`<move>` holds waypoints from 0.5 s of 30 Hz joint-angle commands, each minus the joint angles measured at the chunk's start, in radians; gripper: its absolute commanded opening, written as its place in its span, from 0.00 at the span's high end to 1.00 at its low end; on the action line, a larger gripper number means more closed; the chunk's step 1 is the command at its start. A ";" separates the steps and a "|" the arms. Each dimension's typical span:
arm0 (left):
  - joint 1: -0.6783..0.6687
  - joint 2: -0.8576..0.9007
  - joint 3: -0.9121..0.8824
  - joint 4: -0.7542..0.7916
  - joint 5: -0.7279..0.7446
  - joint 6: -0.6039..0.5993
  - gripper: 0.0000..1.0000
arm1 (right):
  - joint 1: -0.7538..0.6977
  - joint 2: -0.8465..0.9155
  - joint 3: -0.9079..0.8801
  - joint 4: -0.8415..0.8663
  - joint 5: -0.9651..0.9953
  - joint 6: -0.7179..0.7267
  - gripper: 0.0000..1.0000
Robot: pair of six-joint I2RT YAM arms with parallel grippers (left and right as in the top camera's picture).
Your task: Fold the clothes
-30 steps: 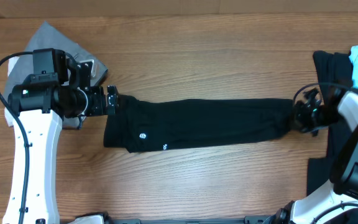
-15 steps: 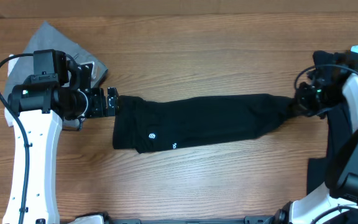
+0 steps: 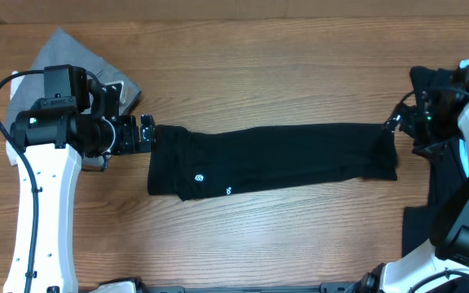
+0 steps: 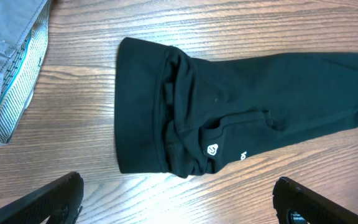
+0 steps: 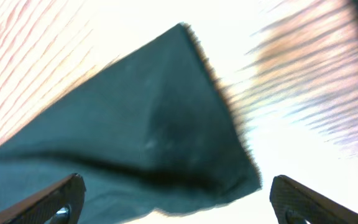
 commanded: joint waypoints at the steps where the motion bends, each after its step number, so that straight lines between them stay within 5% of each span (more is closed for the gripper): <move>1: -0.005 -0.011 0.014 -0.003 0.014 0.023 0.00 | -0.037 -0.010 -0.053 0.037 -0.014 0.012 0.00; 8: -0.005 -0.011 0.014 0.006 0.014 0.023 0.00 | -0.112 0.109 -0.080 0.107 -0.150 -0.077 0.02; 15: -0.005 -0.011 0.014 0.020 0.015 0.023 0.00 | -0.118 0.222 -0.080 0.141 -0.172 -0.149 0.24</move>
